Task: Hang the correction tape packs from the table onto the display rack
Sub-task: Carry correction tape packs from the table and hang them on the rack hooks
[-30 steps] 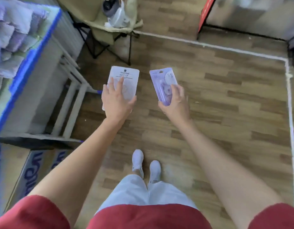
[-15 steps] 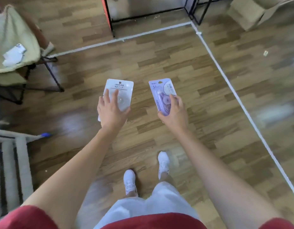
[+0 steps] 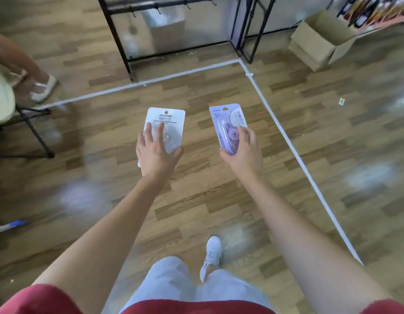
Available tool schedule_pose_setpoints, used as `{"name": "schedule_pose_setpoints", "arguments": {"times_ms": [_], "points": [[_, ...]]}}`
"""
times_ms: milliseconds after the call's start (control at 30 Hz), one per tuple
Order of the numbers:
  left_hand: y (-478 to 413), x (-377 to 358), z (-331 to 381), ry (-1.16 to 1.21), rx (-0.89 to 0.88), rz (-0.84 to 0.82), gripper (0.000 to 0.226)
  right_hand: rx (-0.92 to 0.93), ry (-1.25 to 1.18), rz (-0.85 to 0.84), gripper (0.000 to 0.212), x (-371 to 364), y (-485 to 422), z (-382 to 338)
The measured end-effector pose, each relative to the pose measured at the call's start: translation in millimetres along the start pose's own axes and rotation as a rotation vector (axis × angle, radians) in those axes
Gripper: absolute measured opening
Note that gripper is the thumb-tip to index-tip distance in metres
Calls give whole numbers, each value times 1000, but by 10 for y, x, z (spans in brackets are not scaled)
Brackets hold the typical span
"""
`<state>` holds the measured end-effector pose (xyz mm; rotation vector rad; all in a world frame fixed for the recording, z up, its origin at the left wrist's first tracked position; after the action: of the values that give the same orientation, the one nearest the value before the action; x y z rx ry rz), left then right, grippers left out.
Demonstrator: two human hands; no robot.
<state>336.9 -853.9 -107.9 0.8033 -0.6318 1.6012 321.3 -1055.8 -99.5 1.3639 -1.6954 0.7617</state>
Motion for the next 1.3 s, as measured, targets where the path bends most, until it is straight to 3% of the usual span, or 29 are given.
{"name": "schedule_pose_setpoints", "arguments": {"times_ms": [400,767,1300], "points": [[-1837,-460,793,51,7,86,75,72,19,101,69,219,-2180,23],[-4088,-395,1607,112,-113,190,74,90,-19,214,71,446,-4371,-509],[-7284,-122,2638,146,-143,440,72,338,-130,365,70,727,-7764,-1558]]}}
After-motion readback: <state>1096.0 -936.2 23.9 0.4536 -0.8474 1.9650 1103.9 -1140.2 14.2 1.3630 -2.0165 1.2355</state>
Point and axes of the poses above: each hand's wrist, its own y-axis away from the middle knuckle, its own x-axis out of the back of the hand, z = x × y, the point moved 1 cm from there along -y, towards the middle knuckle, and after that the axes turned 4 degrees about y, right-handed, at the moved point
